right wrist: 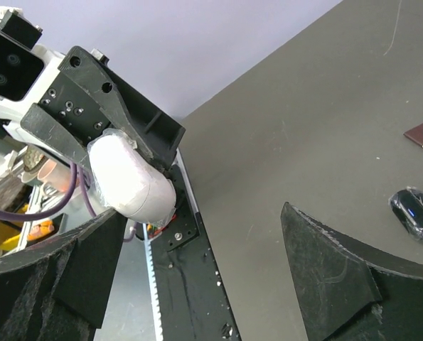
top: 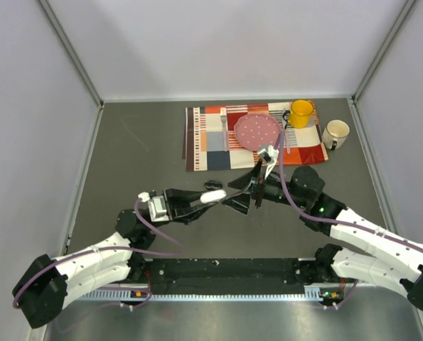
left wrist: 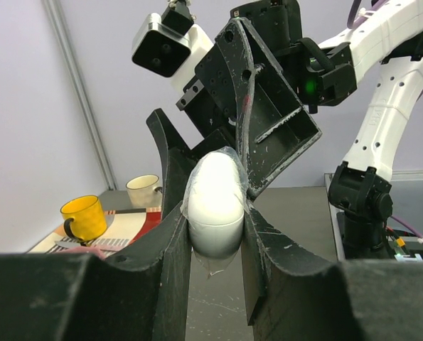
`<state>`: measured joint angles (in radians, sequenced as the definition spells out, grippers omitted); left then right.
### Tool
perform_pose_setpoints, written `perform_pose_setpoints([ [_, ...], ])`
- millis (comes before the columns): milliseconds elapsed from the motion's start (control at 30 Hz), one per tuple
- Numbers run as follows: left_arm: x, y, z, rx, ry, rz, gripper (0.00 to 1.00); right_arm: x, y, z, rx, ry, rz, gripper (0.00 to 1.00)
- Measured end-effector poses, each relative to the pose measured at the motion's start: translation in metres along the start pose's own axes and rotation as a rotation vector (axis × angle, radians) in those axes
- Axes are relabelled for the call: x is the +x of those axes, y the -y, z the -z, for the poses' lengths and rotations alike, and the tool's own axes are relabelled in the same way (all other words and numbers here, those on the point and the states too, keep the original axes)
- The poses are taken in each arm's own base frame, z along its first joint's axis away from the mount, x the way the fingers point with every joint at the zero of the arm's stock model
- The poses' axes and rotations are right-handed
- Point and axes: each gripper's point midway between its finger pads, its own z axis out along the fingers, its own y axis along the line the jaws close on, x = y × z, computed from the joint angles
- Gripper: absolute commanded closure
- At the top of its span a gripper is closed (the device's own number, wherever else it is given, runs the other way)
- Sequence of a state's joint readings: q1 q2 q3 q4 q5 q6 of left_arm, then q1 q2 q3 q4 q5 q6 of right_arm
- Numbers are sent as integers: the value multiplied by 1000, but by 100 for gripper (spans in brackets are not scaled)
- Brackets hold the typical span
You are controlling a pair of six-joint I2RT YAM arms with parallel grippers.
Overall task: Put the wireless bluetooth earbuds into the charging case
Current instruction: Open the charging case.
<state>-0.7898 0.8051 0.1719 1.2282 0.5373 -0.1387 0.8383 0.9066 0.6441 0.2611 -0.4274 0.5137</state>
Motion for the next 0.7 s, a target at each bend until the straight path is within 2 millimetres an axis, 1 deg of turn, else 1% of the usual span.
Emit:
perform_pose_setpoints([
  [433, 4, -3, -1, -3, -35, -5, 100, -3, 4, -1, 30, 18, -15, 9],
  [700, 5, -3, 1, -6, -57, -16, 100, -3, 2, -1, 32, 21, -42, 8],
])
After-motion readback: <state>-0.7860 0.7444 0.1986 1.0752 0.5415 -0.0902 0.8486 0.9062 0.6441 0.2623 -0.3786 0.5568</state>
